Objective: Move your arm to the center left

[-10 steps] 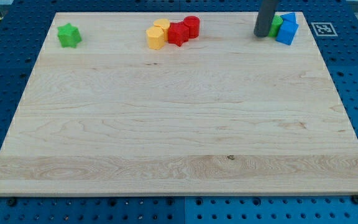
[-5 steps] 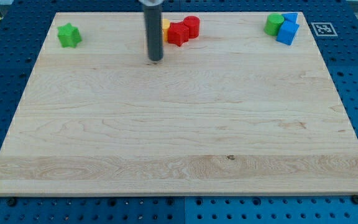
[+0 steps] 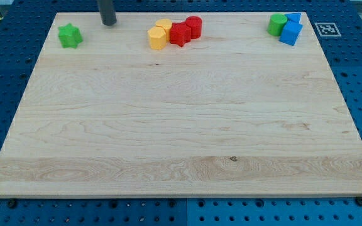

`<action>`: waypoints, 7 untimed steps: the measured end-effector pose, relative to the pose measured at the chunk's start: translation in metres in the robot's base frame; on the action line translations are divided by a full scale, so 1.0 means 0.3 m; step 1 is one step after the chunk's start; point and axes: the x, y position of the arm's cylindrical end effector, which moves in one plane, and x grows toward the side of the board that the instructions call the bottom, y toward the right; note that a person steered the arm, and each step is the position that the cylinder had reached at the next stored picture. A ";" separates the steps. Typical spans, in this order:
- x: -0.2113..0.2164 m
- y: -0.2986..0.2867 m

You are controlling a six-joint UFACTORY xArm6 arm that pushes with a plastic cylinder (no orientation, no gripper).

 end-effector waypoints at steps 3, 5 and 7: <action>0.082 -0.405; 0.570 -0.301; 0.713 -0.298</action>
